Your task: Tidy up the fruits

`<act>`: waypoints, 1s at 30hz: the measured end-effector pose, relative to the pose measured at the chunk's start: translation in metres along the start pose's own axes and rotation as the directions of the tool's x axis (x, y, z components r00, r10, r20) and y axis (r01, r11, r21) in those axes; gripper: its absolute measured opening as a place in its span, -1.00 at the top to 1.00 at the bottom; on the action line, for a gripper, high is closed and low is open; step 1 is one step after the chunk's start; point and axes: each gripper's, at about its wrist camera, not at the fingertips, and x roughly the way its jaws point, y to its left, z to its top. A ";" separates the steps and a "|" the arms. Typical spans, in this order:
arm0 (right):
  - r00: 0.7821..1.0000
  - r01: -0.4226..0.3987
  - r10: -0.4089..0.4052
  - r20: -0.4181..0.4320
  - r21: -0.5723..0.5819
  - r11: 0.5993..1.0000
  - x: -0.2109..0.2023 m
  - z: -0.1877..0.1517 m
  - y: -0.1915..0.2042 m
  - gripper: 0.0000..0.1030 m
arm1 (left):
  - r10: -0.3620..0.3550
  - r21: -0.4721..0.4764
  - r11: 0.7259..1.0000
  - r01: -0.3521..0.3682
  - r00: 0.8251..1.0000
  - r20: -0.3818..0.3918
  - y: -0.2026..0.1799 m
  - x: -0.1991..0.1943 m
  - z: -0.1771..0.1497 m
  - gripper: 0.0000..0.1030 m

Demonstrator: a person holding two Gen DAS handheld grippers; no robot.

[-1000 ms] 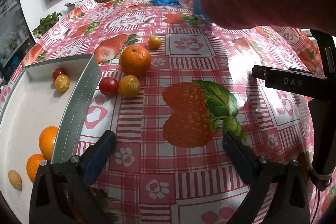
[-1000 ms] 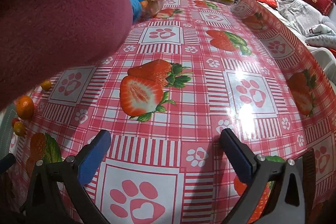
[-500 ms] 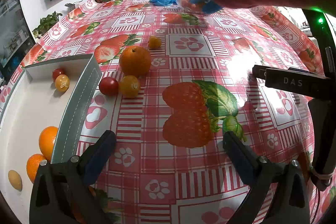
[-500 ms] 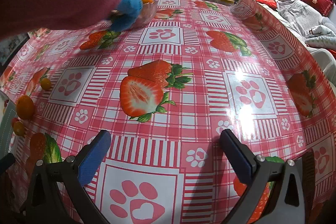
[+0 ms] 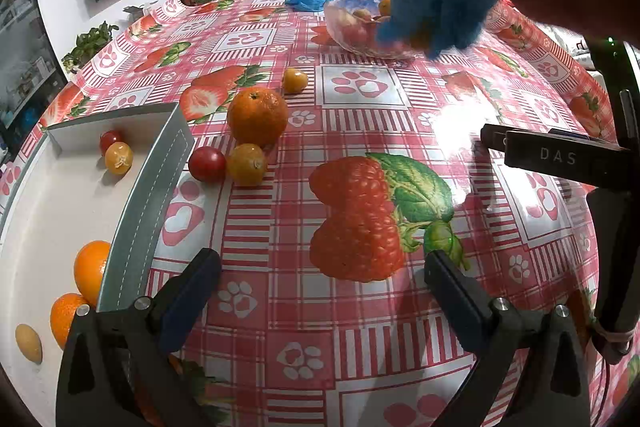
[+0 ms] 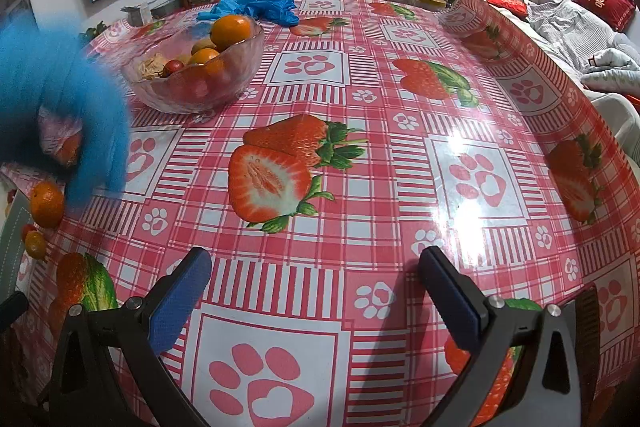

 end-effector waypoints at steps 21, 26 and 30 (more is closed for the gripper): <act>1.000 0.000 0.000 -0.001 0.000 1.000 0.000 0.000 0.001 -1.00 | -0.020 0.024 1.000 0.021 1.000 -0.002 0.014 0.008 0.013 -0.98; 1.000 0.003 -0.003 -0.001 -0.002 1.000 0.000 0.000 0.000 -1.00 | -0.018 0.015 1.000 0.019 1.000 -0.023 0.017 0.007 0.018 -0.98; 1.000 0.002 -0.002 -0.001 -0.002 1.000 0.000 0.000 0.000 -1.00 | -0.008 -0.071 0.997 0.007 1.000 -0.015 0.035 0.006 0.024 -0.98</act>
